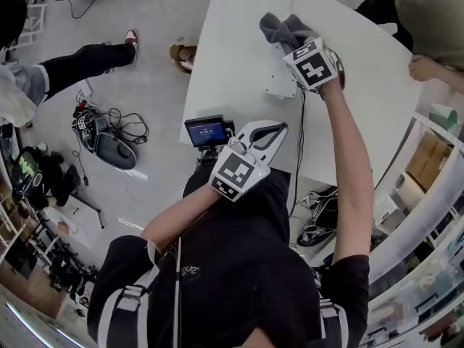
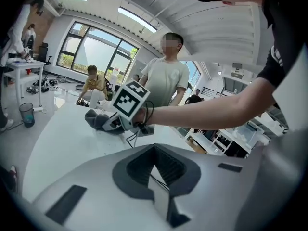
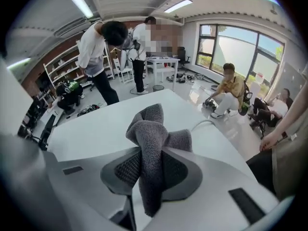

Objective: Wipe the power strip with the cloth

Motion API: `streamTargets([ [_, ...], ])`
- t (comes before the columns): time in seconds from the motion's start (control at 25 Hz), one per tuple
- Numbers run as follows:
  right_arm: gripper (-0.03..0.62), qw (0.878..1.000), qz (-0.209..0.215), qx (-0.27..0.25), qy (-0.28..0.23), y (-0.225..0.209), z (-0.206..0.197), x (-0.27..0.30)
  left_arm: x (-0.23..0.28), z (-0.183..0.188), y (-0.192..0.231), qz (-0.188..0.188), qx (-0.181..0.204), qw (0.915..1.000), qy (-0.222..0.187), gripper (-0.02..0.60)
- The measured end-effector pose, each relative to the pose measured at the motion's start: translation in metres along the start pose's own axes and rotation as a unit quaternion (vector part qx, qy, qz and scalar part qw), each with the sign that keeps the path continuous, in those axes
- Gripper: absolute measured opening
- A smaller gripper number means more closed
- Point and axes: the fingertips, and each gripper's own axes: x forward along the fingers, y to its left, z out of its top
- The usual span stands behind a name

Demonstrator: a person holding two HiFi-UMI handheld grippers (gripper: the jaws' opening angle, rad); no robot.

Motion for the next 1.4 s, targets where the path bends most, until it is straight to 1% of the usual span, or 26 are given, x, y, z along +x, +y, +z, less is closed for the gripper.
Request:
streamTargets([
  [0.08, 0.107, 1.000, 0.013, -0.009, 0.001, 0.019, -0.012, -0.007, -0.002, 0.002, 0.008, 0.004, -0.011, 0.9999, -0.007, 0.041],
  [0.2, 0.107, 0.999, 0.044, 0.009, -0.004, 0.058, -0.035, -0.023, -0.010, 0.004, 0.019, 0.002, -0.019, 0.9997, -0.015, 0.041],
  [0.28, 0.107, 0.997, 0.066, 0.029, -0.011, 0.089, -0.053, -0.032, -0.018, 0.003, 0.025, 0.003, -0.021, 0.9997, -0.015, 0.041],
  [0.36, 0.107, 0.993, 0.099, 0.059, -0.014, 0.116, -0.074, -0.041, -0.022, 0.004, 0.028, 0.008, -0.021, 0.9996, -0.017, 0.041],
  [0.4, 0.107, 0.991, 0.112, 0.077, -0.015, 0.124, -0.086, -0.049, -0.021, 0.005, 0.027, 0.009, -0.022, 0.9995, -0.019, 0.041],
  [0.44, 0.107, 0.989, 0.114, 0.098, -0.016, 0.124, -0.100, -0.060, -0.018, 0.006, 0.023, 0.008, -0.024, 0.9995, -0.021, 0.041],
  [0.48, 0.107, 0.987, 0.101, 0.121, -0.021, 0.119, -0.114, -0.072, -0.015, 0.007, 0.019, 0.005, -0.024, 0.9995, -0.022, 0.041],
  [0.52, 0.107, 0.986, 0.077, 0.146, -0.029, 0.108, -0.127, -0.085, -0.014, 0.007, 0.015, 0.002, -0.022, 0.9995, -0.023, 0.041],
  [0.6, 0.107, 0.981, 0.011, 0.190, -0.036, 0.080, -0.155, -0.106, -0.014, 0.008, 0.012, -0.001, -0.015, 0.9996, -0.022, 0.041],
  [0.64, 0.107, 0.979, -0.024, 0.199, -0.024, 0.067, -0.172, -0.112, -0.013, 0.010, 0.010, -0.004, -0.010, 0.9997, -0.022, 0.041],
  [0.72, 0.107, 0.977, -0.090, 0.193, 0.017, 0.046, -0.208, -0.119, -0.008, 0.013, 0.000, -0.019, 0.003, 0.9995, -0.023, 0.042],
  [0.8, 0.107, 0.973, -0.140, 0.176, 0.041, 0.039, -0.229, -0.119, -0.007, 0.015, -0.017, -0.037, 0.019, 0.9988, -0.026, 0.041],
  [0.84, 0.109, 0.972, -0.158, 0.172, 0.039, 0.040, -0.232, -0.117, -0.010, 0.016, -0.025, -0.045, 0.028, 0.9982, -0.027, 0.041],
  [0.92, 0.112, 0.968, -0.180, 0.174, 0.019, 0.046, -0.231, -0.114, -0.019, 0.015, -0.035, -0.055, 0.046, 0.9970, -0.029, 0.041],
  [0.96, 0.128, 0.966, -0.185, 0.180, 0.006, 0.050, -0.229, -0.114, -0.022, 0.015, -0.038, -0.058, 0.054, 0.9964, -0.029, 0.041],
  [1.04, 0.189, 0.961, -0.191, 0.199, -0.028, 0.056, -0.223, -0.123, -0.028, 0.014, -0.039, -0.059, 0.062, 0.9958, -0.031, 0.041],
  [1.08, 0.206, 0.956, -0.195, 0.214, -0.053, 0.059, -0.219, -0.132, -0.031, 0.015, -0.039, -0.059, 0.062, 0.9958, -0.033, 0.043],
  [1.12, 0.209, 0.947, -0.201, 0.235, -0.088, 0.063, -0.213, -0.146, -0.034, 0.015, -0.040, -0.058, 0.062, 0.9958, -0.035, 0.041],
  [1.16, 0.212, 0.934, -0.204, 0.261, -0.132, 0.067, -0.204, -0.163, -0.037, 0.014, -0.041, -0.058, 0.062, 0.9957, -0.038, 0.041],
  [1.2, 0.212, 0.917, -0.202, 0.292, -0.183, 0.074, -0.193, -0.180, -0.040, 0.014, -0.042, -0.059, 0.063, 0.9955, -0.039, 0.041],
  [1.28, 0.212, 0.873, -0.184, 0.351, -0.285, 0.087, -0.165, -0.207, -0.043, 0.013, -0.042, -0.063, 0.066, 0.9950, -0.040, 0.042],
  [1.32, 0.210, 0.853, -0.176, 0.370, -0.322, 0.093, -0.152, -0.214, -0.043, 0.013, -0.042, -0.065, 0.070, 0.9946, -0.041, 0.041],
  [1.36, 0.210, 0.841, -0.170, 0.377, -0.348, 0.098, -0.140, -0.216, -0.044, 0.014, -0.042, -0.066, 0.074, 0.9942, -0.042, 0.041],
  [1.4, 0.209, 0.838, -0.168, 0.372, -0.361, 0.103, -0.131, -0.216, -0.045, 0.015, -0.043, -0.066, 0.077, 0.9939, -0.044, 0.041],
])
